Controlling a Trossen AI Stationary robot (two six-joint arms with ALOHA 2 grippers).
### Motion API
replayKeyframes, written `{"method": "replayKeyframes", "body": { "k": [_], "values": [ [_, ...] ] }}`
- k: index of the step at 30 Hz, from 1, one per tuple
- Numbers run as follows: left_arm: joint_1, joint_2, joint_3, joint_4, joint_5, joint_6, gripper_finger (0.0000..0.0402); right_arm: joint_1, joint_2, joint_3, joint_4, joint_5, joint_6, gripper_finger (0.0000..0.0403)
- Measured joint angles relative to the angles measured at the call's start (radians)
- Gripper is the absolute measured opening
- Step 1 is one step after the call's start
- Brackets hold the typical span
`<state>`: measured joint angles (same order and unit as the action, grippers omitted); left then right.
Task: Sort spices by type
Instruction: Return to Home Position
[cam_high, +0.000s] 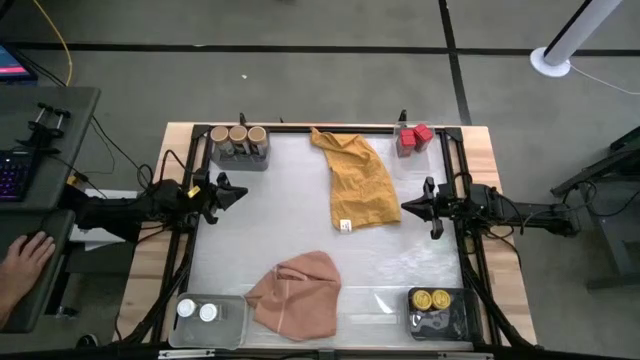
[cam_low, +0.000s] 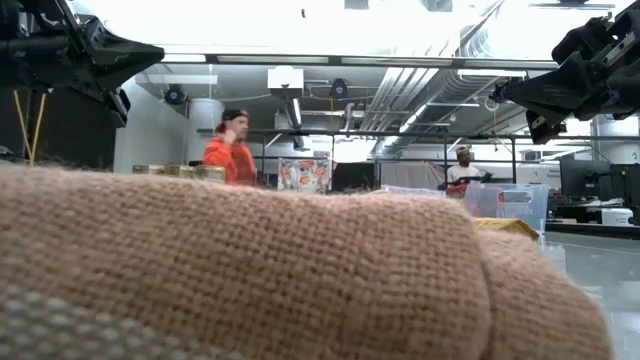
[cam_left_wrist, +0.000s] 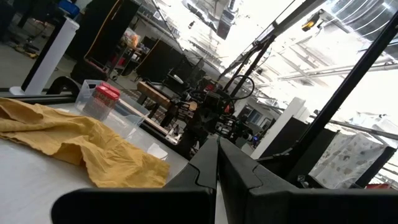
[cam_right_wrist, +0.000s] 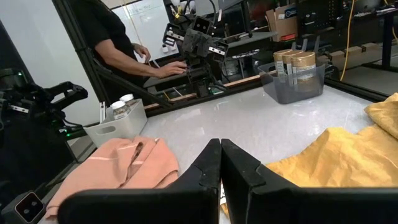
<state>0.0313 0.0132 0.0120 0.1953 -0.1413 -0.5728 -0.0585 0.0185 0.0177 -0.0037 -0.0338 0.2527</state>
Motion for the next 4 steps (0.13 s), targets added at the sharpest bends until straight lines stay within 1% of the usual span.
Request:
{"method": "replayKeyframes", "body": {
  "k": [4],
  "values": [
    [0.0,0.0,0.0,0.0,0.0,0.0,0.0,0.0,0.0,0.0,0.0,0.0,0.0,0.0001]
  ]
}}
